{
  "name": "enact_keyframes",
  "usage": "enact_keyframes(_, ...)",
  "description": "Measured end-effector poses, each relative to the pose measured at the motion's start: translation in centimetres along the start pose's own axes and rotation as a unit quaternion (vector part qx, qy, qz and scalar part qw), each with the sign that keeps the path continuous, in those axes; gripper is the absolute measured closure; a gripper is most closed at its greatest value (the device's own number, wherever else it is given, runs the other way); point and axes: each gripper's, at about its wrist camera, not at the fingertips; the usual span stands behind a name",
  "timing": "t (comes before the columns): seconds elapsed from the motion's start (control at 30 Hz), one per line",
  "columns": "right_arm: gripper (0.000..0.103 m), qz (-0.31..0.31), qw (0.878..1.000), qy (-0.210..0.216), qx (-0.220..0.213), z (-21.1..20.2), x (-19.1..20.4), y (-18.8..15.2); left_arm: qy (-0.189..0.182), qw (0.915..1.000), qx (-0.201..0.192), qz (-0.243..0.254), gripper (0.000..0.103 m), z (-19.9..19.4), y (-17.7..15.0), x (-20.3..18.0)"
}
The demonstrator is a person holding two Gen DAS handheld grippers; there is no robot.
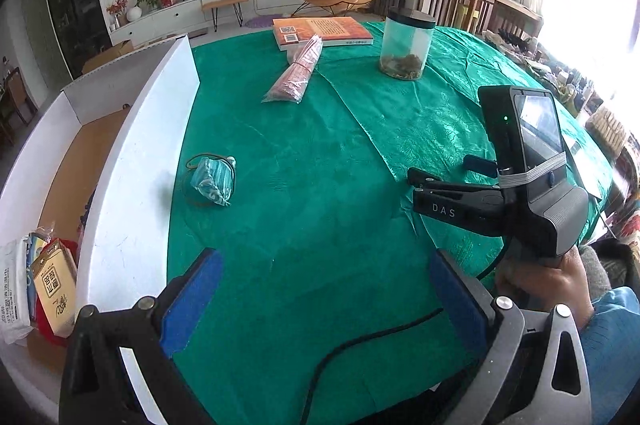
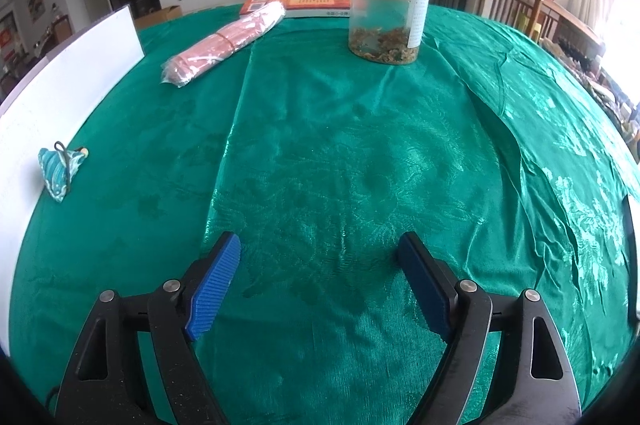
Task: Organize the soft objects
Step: 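Move the left tool toward the teal striped pouch, then lower the left tool over the teal pouch while the right tool reaches the pink bag bundle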
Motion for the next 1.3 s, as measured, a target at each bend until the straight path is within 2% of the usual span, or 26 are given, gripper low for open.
enact_keyframes(0.7, 0.017, 0.001, 1.000, 0.000, 0.000, 0.0, 0.1, 0.0, 0.011, 0.9996, 0.025, 0.005, 0.002, 1.3, -0.5, -0.1)
enact_keyframes(0.83, 0.017, 0.002, 1.000, 0.002, 0.000, -0.1, 0.1, 0.0, 0.030, 0.9977, 0.057, 0.022, 0.002, 2.9, -1.6, -0.9)
enact_keyframes(0.97, 0.017, 0.001, 1.000, 0.002, 0.000, -0.1, 0.1, -0.1, 0.066, 0.9964, 0.052, 0.005, 0.002, 3.7, -2.0, -0.3)
enact_keyframes(1.07, 0.017, 0.001, 1.000, 0.002, 0.000, -0.1, 0.1, -0.2, 0.110, 0.9935, 0.026, -0.008, 0.002, 4.7, -0.4, 1.5)
enact_keyframes(1.13, 0.017, 0.001, 1.000, 0.002, 0.000, -0.1, 0.1, -0.1, 0.132, 0.9909, 0.027, -0.010, 0.002, 6.3, 1.1, 2.8)
enact_keyframes(1.23, 0.017, 0.001, 1.000, 0.003, 0.001, -0.1, 0.1, -0.1, 0.148, 0.9877, 0.034, -0.036, 0.002, 9.0, 2.4, 4.9)
enact_keyframes(1.3, 0.017, 0.002, 1.000, 0.003, 0.000, -0.1, 0.1, -0.1, 0.143, 0.9870, 0.037, -0.062, 0.002, 10.5, 2.6, 6.1)
Point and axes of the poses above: each gripper's, at about its wrist camera, not at the fingertips, and z roughly the way its jaws point, x to its left, y to its top, and after that the axes turned 15 degrees about z, right-handed
